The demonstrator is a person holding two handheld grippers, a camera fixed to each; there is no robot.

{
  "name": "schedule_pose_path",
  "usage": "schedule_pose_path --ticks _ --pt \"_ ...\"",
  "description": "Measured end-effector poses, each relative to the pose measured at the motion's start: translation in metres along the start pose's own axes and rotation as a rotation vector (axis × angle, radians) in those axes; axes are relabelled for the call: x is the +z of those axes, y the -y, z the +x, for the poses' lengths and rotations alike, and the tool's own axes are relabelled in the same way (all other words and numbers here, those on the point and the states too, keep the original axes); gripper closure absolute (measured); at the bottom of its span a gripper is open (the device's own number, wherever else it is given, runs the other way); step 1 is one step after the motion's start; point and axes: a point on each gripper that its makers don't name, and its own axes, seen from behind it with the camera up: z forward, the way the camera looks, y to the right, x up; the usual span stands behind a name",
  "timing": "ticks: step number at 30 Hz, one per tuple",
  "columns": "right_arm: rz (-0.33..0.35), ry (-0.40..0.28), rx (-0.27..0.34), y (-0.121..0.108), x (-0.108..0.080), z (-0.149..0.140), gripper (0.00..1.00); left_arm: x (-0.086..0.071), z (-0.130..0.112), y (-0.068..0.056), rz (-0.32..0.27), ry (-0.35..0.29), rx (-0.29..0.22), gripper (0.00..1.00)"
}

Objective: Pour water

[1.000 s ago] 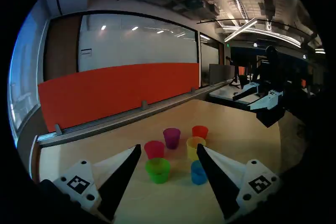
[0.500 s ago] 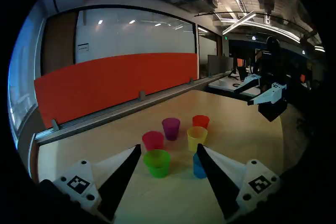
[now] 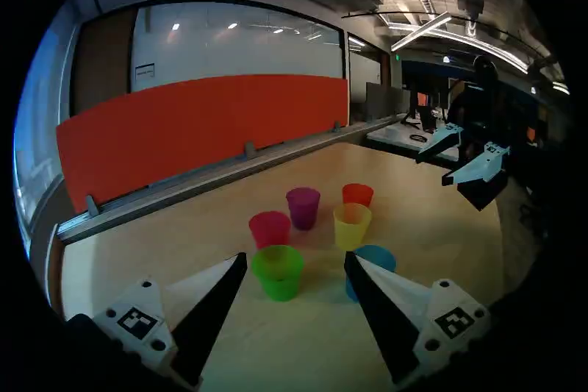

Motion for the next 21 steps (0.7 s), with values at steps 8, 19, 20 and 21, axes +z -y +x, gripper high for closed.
schedule_pose_path --ticks 8,19,20,21 --pt "0.018 0.02 0.01 0.007 0.014 -0.012 0.0 0.014 -0.019 -0.001 -0.01 0.036 0.002 0.01" --pt "0.051 0.044 -0.013 0.019 0.034 -0.019 0.0 0.028 -0.036 -0.004 -0.022 0.078 0.028 0.01" --pt "0.054 0.044 -0.013 0.02 0.036 -0.019 0.0 0.029 -0.037 -0.004 -0.023 0.081 0.03 0.01" --pt "0.057 0.044 -0.013 0.021 0.037 -0.019 0.0 0.03 -0.039 -0.004 -0.023 0.085 0.031 0.01"
